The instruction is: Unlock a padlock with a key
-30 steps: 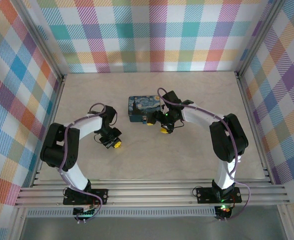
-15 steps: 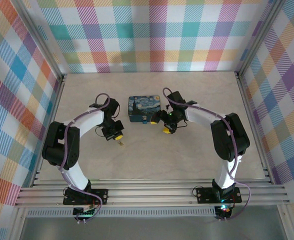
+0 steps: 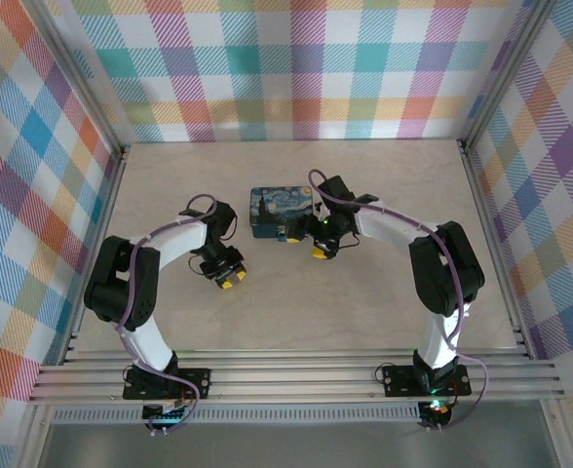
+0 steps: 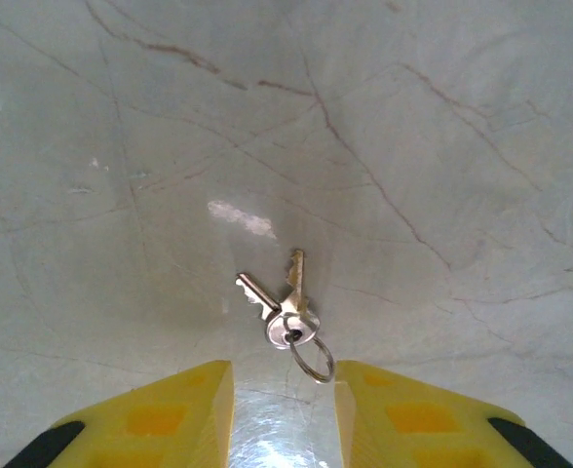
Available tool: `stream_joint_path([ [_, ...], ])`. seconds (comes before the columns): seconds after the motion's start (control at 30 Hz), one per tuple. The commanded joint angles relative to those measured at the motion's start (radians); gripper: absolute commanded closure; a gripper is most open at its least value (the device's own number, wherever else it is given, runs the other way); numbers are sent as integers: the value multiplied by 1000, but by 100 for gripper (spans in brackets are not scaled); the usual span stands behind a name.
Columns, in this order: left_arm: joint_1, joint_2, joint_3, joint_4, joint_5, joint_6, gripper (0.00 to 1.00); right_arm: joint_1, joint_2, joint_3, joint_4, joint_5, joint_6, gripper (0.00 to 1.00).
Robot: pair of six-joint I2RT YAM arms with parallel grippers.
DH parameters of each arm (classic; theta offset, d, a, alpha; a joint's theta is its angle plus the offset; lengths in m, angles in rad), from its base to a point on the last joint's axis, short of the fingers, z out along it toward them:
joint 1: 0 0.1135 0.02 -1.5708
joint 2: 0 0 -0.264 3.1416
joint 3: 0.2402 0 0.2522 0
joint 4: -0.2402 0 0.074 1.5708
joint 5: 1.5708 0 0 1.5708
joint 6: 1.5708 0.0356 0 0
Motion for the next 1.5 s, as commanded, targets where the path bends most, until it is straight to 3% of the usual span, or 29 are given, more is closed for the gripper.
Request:
stream_joint_path([
  [0.0, -10, 20, 9, -40, -8, -26, 66, 10, 16, 29, -26, 0, -18, 22],
  [0.27, -10, 78, 19, -3, -15, -9, 67, 12, 21, 31, -30, 7, -23, 21],
  [0.73, -10, 93, 25, -15, -78, 135, 100, 10, 9, 22, -40, 15, -27, 21],
  [1.03, -10, -33, 66, -38, -93, 342, 100, -39, -50, -45, 22, 18, 7, 23],
  [1.37, -11, -146, 162, -17, 45, 506, 100, -79, -125, -123, 160, -43, 79, 26],
  [1.47, -10, -173, 192, -53, -21, 533, 100, -93, -161, -140, 203, -51, 97, 28],
])
